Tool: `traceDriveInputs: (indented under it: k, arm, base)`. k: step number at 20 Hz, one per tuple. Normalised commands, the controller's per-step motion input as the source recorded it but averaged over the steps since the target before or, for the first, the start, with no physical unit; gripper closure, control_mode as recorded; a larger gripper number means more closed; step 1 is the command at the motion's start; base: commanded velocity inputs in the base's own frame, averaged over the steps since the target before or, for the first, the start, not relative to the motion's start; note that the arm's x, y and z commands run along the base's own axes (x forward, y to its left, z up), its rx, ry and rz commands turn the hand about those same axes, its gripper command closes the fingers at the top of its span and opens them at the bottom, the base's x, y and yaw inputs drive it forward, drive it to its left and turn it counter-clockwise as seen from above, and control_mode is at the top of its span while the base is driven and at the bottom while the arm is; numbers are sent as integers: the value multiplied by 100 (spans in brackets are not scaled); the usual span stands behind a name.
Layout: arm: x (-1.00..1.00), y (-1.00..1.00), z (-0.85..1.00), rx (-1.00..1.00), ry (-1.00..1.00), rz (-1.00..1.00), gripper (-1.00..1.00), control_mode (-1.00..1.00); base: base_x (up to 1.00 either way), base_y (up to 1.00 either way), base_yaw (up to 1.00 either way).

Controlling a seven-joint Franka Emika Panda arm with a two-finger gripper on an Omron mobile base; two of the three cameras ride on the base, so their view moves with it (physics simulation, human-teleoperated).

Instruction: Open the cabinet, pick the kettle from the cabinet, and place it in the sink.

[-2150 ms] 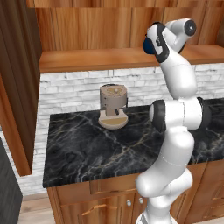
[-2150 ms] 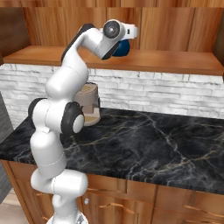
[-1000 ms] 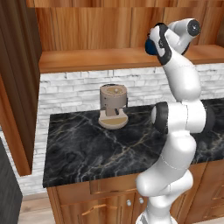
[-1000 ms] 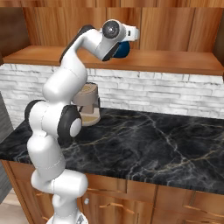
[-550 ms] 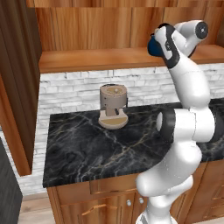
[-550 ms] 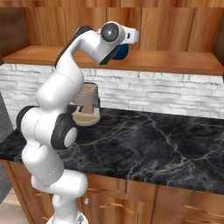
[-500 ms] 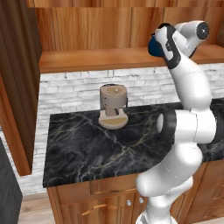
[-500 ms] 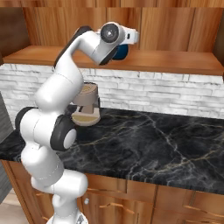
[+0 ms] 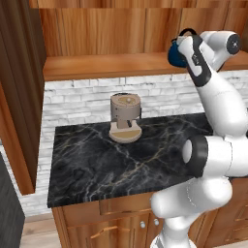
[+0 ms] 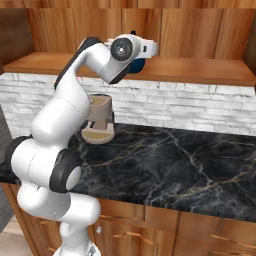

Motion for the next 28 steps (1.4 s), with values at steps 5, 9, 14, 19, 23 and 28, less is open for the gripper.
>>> traceDriveInputs:
  k: [5, 9, 14, 19, 23, 28]
  arm:
    - [-48, 0, 0, 3, 0, 0, 100, -100]
    - [-51, 0, 1, 5, 0, 1, 100, -100]
    - [-50, 0, 2, 3, 0, 6, 100, -100]
    - [-51, 0, 0, 0, 0, 9, 100, -100]
    - [-55, 0, 0, 0, 0, 11, 100, -100]
    - [-59, 0, 0, 0, -3, 7, 100, -100]
  base:
    - [0, 0, 0]
    - [0, 0, 0]
    - [0, 0, 0]
    - [0, 0, 0]
    - [0, 0, 0]
    - [0, 0, 0]
